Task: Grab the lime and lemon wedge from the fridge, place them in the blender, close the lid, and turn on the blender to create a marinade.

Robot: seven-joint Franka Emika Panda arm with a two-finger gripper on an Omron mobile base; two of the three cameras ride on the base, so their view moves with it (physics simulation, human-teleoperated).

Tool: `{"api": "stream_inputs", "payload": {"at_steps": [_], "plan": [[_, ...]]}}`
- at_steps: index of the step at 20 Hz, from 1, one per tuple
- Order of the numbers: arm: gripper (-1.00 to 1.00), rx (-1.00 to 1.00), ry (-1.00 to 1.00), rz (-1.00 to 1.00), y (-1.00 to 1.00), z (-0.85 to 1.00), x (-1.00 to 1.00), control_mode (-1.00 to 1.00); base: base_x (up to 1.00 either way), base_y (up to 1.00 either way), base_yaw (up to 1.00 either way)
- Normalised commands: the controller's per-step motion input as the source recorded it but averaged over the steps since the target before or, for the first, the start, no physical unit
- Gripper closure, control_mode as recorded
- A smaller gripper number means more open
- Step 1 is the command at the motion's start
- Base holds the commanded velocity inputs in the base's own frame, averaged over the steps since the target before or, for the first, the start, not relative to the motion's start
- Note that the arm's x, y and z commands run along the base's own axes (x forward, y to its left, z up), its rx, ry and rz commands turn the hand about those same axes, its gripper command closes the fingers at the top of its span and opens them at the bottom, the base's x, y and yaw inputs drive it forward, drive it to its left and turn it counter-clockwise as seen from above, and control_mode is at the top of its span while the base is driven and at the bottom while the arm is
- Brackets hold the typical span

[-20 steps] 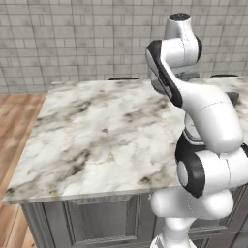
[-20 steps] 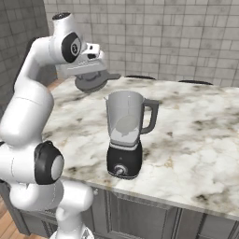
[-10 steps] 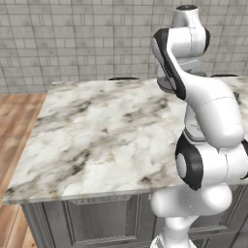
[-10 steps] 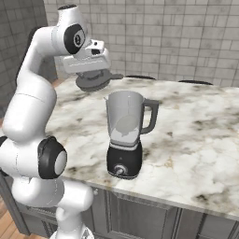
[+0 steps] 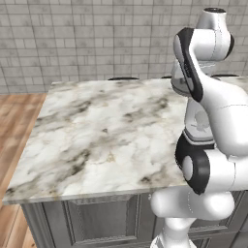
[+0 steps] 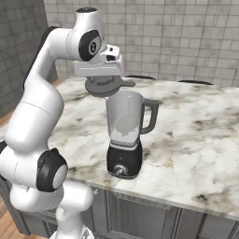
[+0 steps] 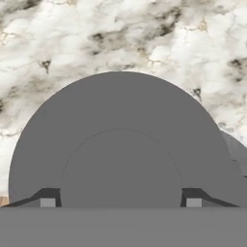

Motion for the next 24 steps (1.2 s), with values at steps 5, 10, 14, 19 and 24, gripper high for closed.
{"api": "stream_inputs", "payload": {"at_steps": [5,10,14,19,24], "plan": [[1.0,0.0,0.0,0.0,-0.58,0.0,0.02,-1.0,0.0,0.0,0.0],[1.0,0.0,0.0,0.0,-0.5,0.0,0.0,-1.0,0.0,0.0,0.0],[1.0,0.0,0.02,0.0,-0.22,0.0,0.01,-1.0,0.0,0.0,0.0],[1.0,0.0,0.05,0.0,-0.21,0.0,0.0,-1.0,0.0,0.0,0.0],[1.0,0.0,0.01,0.0,-0.1,-0.11,0.0,-1.0,0.0,0.0,0.0]]}}
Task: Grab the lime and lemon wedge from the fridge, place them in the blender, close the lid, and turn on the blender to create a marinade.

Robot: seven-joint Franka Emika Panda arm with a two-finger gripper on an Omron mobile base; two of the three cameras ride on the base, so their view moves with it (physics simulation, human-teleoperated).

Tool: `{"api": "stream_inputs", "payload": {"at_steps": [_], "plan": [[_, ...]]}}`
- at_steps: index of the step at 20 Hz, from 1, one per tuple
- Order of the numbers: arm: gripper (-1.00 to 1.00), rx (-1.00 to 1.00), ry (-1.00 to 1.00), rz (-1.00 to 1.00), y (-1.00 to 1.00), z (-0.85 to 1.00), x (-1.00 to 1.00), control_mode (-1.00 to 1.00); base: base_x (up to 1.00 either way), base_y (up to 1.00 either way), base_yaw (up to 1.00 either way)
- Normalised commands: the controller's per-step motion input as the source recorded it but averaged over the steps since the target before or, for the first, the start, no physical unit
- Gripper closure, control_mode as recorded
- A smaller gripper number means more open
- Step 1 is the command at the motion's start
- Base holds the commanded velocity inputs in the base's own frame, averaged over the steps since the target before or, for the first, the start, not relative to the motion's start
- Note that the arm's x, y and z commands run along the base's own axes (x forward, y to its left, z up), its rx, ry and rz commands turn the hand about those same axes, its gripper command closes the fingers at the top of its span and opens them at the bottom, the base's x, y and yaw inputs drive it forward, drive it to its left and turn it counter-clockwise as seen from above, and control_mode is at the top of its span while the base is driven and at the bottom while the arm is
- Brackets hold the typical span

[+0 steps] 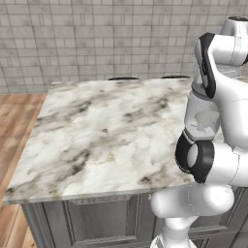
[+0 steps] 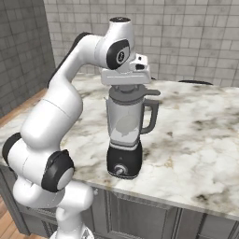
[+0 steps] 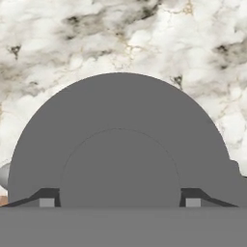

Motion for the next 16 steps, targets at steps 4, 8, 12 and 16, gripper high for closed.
{"api": "stream_inputs", "payload": {"at_steps": [4,8,12,16], "plan": [[1.0,0.01,0.0,0.0,-0.01,-0.13,0.0,-1.0,0.0,0.0,0.0],[1.0,0.02,0.0,0.0,0.01,-0.2,0.0,-1.0,0.0,0.0,0.0],[1.0,0.02,0.0,0.0,0.0,-0.12,0.0,-1.0,0.0,0.0,0.0],[1.0,0.01,0.0,0.0,0.15,0.0,0.05,-1.0,0.0,0.0,0.0]]}}
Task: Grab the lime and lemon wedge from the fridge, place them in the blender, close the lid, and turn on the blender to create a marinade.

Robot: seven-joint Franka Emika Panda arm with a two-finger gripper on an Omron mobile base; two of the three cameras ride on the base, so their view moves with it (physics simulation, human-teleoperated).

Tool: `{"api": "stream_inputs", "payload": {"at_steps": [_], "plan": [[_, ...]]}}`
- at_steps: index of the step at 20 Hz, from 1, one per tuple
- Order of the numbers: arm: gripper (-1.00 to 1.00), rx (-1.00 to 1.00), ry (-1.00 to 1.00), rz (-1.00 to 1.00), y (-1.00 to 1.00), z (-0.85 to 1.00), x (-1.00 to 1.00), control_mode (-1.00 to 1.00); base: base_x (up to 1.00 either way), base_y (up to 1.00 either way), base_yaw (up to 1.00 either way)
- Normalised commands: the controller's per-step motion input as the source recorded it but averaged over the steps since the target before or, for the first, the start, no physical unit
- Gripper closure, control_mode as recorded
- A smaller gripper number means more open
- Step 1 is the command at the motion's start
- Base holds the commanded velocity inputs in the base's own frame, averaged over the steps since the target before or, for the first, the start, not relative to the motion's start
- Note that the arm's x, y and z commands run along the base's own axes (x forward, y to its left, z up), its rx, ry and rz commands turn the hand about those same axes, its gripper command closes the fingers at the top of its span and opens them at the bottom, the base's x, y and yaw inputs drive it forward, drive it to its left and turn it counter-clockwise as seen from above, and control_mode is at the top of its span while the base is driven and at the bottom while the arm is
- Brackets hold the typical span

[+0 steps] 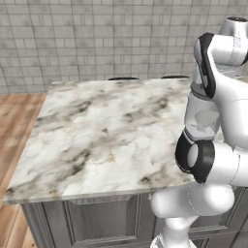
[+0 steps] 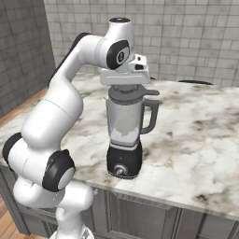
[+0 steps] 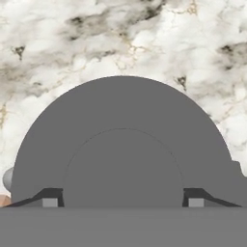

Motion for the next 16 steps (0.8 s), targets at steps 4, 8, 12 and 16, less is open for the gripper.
{"api": "stream_inputs", "payload": {"at_steps": [4,8,12,16], "plan": [[1.0,0.0,0.0,-0.02,0.13,0.0,0.04,-1.0,0.0,0.0,0.0],[1.0,0.0,0.0,-0.05,0.12,0.0,0.14,-1.0,0.0,0.0,0.0],[1.0,0.0,0.01,-0.05,0.11,0.0,0.14,-1.0,0.0,0.0,0.0],[1.0,0.0,0.08,-0.02,0.07,-0.19,-0.08,-1.0,0.0,0.0,0.0]]}}
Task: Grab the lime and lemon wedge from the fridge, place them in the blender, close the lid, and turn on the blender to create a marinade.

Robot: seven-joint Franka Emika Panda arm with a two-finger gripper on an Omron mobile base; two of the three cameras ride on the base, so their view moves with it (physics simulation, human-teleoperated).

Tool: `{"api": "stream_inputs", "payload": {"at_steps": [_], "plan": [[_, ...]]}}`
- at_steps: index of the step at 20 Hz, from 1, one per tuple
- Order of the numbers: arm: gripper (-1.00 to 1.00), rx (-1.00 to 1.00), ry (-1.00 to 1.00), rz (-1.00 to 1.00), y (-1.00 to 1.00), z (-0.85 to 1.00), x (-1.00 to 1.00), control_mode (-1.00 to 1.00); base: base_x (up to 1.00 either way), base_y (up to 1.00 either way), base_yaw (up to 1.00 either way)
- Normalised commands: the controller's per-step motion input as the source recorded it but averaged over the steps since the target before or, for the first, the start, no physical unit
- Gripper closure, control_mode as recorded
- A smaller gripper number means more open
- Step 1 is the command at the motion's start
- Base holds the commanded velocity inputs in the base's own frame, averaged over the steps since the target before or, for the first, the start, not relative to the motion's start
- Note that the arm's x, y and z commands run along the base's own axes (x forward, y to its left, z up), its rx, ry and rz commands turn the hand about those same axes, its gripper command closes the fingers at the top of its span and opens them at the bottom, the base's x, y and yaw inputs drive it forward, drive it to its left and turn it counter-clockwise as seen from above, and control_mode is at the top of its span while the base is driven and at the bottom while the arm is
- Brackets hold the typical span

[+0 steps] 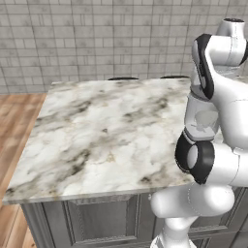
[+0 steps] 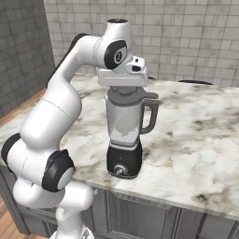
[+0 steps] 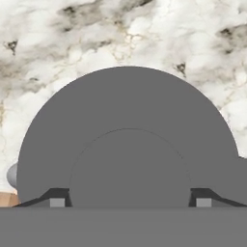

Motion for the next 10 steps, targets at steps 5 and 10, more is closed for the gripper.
{"api": "stream_inputs", "payload": {"at_steps": [5,10], "plan": [[1.0,0.0,0.03,0.0,0.06,-0.18,-0.39,-1.0,0.0,0.0,0.0],[1.0,0.0,0.0,0.0,0.07,0.01,0.02,-1.0,0.0,0.0,0.0]]}}
